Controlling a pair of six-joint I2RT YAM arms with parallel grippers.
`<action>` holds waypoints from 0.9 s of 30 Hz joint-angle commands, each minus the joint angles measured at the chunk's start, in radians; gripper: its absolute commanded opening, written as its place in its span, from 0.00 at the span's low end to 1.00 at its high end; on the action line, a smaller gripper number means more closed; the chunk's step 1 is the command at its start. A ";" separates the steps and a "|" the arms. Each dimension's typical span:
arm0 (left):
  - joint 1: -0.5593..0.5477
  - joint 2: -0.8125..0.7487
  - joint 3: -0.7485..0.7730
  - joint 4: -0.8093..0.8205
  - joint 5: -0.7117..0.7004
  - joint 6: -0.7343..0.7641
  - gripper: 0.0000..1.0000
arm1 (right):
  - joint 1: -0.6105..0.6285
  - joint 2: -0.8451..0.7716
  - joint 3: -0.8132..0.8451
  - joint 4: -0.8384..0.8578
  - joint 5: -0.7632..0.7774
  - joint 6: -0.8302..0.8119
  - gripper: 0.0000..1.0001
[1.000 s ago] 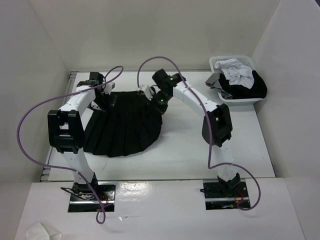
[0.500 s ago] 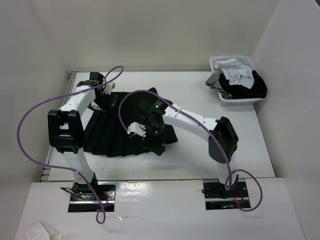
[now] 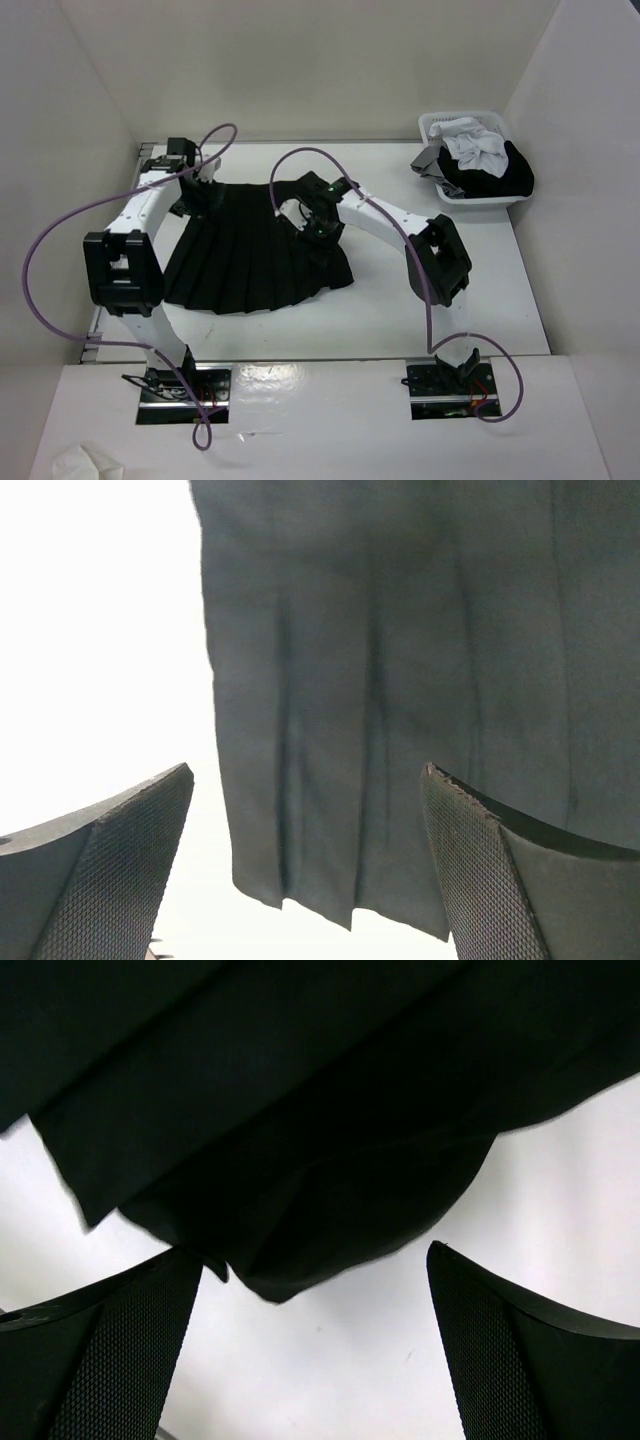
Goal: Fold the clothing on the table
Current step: Flatten the skirt out
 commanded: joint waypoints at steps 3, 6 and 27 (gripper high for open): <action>0.107 -0.180 0.096 -0.044 0.068 -0.011 1.00 | 0.003 0.042 0.167 0.070 -0.098 0.074 0.96; 0.107 -0.241 0.049 -0.053 0.051 0.012 1.00 | 0.003 0.100 0.286 0.038 -0.128 0.074 0.96; 0.129 -0.056 0.073 0.024 0.151 0.009 1.00 | -0.185 0.444 0.830 -0.094 -0.152 0.141 0.95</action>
